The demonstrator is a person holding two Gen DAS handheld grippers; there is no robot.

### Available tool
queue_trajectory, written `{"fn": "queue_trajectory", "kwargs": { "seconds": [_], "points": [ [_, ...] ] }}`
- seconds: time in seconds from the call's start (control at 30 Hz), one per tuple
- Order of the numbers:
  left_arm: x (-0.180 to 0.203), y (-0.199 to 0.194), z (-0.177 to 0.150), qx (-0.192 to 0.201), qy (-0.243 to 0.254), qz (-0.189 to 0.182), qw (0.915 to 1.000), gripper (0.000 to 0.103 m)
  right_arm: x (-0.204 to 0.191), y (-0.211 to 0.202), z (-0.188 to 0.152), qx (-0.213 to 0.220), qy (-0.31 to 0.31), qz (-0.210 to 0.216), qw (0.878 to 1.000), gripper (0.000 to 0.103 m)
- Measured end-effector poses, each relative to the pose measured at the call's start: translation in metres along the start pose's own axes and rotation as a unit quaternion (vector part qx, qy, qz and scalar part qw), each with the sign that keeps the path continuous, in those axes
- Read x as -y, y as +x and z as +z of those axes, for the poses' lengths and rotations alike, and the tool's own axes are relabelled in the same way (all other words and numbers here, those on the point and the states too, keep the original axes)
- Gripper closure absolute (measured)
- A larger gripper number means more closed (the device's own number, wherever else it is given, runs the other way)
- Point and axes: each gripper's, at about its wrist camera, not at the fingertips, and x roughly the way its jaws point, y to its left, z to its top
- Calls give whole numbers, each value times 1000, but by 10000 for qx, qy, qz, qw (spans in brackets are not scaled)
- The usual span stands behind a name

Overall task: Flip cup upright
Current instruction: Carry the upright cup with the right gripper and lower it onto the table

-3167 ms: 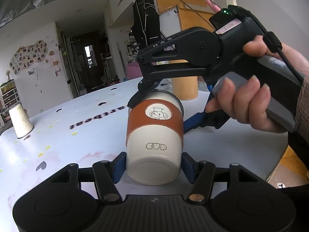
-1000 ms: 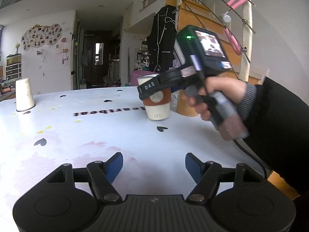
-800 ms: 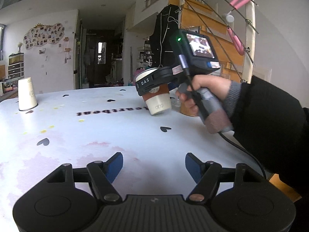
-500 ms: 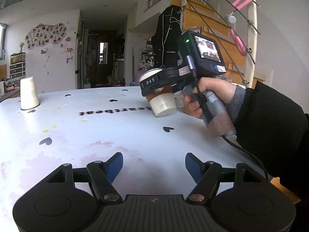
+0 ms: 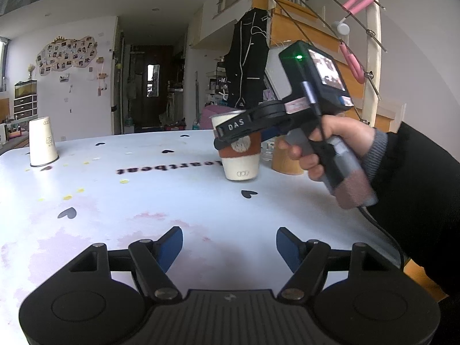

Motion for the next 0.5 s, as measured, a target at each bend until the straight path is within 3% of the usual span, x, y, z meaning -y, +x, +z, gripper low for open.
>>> {"fn": "queue_trajectory", "kwargs": {
  "seconds": [0.37, 0.5],
  "points": [
    [-1, 3, 3, -39, 24, -32, 10000, 30, 6, -10, -15, -194, 38, 38, 9998, 28],
    [0, 3, 4, -38, 11, -30, 10000, 30, 1, -10, -25, -346, -186, -26, 9992, 37]
  ]
}}
